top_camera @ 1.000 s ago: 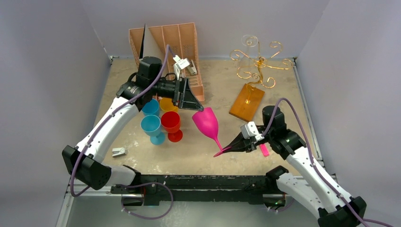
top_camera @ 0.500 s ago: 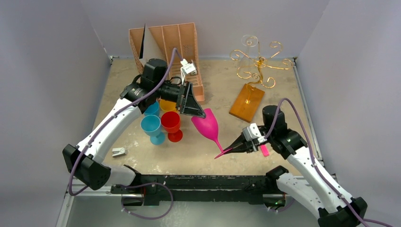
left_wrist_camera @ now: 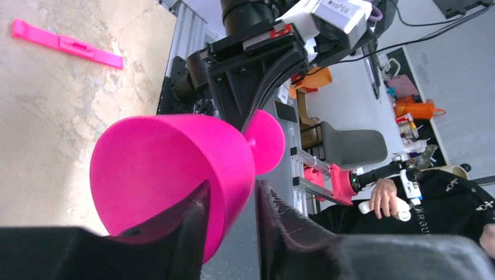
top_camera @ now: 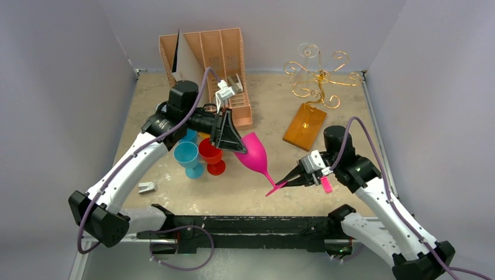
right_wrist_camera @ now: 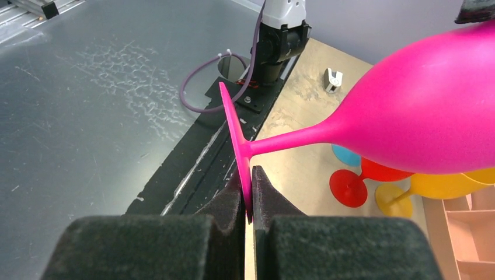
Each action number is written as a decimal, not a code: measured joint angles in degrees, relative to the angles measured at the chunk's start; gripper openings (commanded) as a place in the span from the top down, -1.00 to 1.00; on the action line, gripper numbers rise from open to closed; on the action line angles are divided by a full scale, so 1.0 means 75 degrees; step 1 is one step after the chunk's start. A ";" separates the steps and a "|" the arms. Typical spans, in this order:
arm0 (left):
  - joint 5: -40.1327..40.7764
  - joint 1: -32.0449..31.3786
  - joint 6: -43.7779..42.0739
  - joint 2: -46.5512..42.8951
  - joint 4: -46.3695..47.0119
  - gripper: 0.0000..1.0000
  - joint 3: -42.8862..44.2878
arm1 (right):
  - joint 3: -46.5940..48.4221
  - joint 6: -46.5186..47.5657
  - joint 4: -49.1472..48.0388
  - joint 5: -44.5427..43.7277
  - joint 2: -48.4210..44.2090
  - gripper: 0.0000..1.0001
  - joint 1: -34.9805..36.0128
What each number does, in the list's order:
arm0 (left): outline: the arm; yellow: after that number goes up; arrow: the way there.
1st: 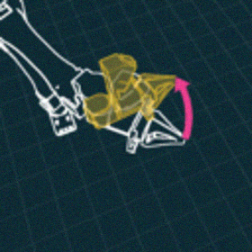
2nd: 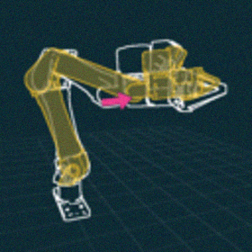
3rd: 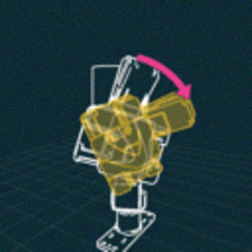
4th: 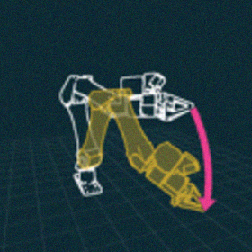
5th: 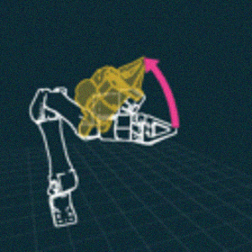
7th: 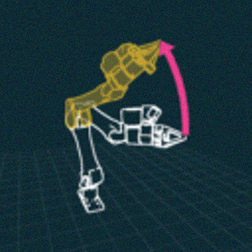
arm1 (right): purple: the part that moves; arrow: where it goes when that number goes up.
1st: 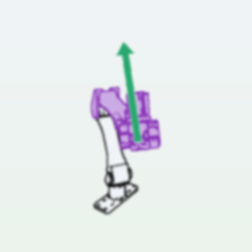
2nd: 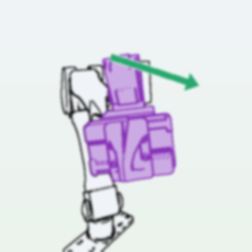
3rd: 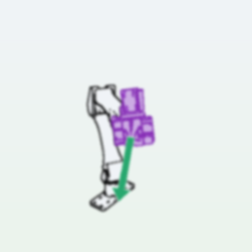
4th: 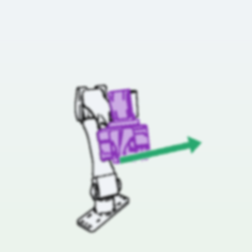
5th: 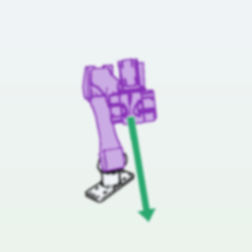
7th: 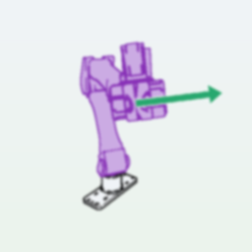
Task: Take the wine glass off the wine glass rack
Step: Place the wine glass at the center of the board.
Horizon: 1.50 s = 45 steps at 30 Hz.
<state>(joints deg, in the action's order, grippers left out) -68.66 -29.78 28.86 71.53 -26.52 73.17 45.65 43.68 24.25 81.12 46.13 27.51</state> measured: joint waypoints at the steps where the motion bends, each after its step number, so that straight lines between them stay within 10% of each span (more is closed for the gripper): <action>1: -0.0038 -0.0006 0.0026 -0.0020 0.0073 0.65 -0.0003 | 0.0015 0.0050 0.0038 0.0006 0.0017 1.00 0.0000; 4: -0.0169 -0.0055 0.0073 -0.0044 0.0294 0.99 0.0000 | 0.0017 0.0149 0.0119 0.0009 0.0044 1.00 0.0020; 12: -0.0641 -0.0187 0.0187 -0.0189 0.0495 1.00 0.0000 | 0.0017 0.0356 0.0216 -0.0050 0.0035 0.79 0.0032; 19: -0.0519 -0.0236 0.0067 -0.0195 0.0373 1.00 0.0000 | 0.0017 -0.0367 0.0274 -0.0294 0.0044 0.02 0.0017; 35: 0.0723 -0.0513 -0.0848 -0.0210 -0.0947 1.00 0.0154 | 0.0358 -0.0280 0.1705 -0.0417 0.0122 -0.16 0.0017; 45: 0.3200 -0.1186 -0.1772 0.0073 -0.2261 1.00 0.0717 | 0.0172 -0.2970 -0.0271 -0.1492 -0.0356 -0.38 0.0017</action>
<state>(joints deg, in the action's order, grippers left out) -44.66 -38.68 15.57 72.07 -43.48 78.54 46.94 21.41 22.22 69.93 43.46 27.64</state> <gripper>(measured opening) 0.020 0.637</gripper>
